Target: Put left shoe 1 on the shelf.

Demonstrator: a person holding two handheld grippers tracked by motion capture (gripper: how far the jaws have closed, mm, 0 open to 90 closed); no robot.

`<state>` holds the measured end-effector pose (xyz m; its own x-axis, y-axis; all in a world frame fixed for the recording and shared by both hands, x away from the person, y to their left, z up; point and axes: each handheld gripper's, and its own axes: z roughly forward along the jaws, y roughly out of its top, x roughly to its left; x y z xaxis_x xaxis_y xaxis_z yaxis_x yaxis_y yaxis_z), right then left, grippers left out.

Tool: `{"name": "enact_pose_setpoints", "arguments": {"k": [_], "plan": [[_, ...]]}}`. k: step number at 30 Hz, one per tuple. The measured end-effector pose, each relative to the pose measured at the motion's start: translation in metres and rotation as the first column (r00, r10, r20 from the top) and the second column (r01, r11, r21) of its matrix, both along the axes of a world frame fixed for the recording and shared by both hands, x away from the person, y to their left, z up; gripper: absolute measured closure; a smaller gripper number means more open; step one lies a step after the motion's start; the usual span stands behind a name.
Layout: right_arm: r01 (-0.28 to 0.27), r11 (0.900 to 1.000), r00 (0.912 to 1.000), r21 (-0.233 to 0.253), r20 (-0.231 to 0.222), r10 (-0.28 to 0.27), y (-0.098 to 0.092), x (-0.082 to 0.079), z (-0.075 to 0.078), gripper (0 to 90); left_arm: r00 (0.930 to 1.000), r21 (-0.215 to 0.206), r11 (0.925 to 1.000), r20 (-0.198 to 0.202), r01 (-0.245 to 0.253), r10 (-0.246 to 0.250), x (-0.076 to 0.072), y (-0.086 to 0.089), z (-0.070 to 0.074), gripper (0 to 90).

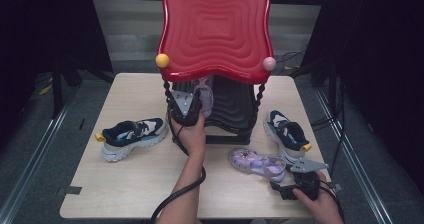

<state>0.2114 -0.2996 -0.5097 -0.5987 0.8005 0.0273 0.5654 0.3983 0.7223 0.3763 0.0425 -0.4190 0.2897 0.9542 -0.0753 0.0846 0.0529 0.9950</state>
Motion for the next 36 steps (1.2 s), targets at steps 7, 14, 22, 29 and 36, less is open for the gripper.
{"name": "enact_pose_setpoints", "arguments": {"k": [7, 14, 22, 29, 36], "plan": [[0.0, 1.0, 1.0, 0.0, 0.0, 0.0, 0.0, 0.0, 0.0, 13.7, 0.9998, 0.013, 0.9997, -0.002, 0.018, -0.018, -0.002, -0.001, -0.005, 76.6], [0.001, 1.0, 1.0, 0.0, 0.0, -0.001, 0.0, 0.0, 0.0, 13.7, 0.9993, 0.034, 0.9988, -0.011, 0.036, -0.036, -0.004, 0.0, -0.006, 73.0], [0.0, 1.0, 1.0, 0.0, 0.0, 0.0, 0.0, 0.0, 0.0, 13.7, 0.9965, 0.075, 0.9941, -0.035, 0.078, -0.075, -0.007, 0.001, 0.0, 67.0], [0.0, 1.0, 1.0, 0.0, 0.0, 0.0, 0.0, 0.0, 0.0, 13.7, 0.9935, 0.125, 0.986, -0.043, 0.11, -0.105, -0.015, 0.004, 0.008, 62.3], [0.0, 1.0, 1.0, 0.0, 0.0, 0.0, 0.0, 0.0, 0.0, 13.8, 0.9872, 0.159, 0.9751, -0.066, 0.154, -0.145, -0.024, 0.01, 0.016, 55.5]]}}
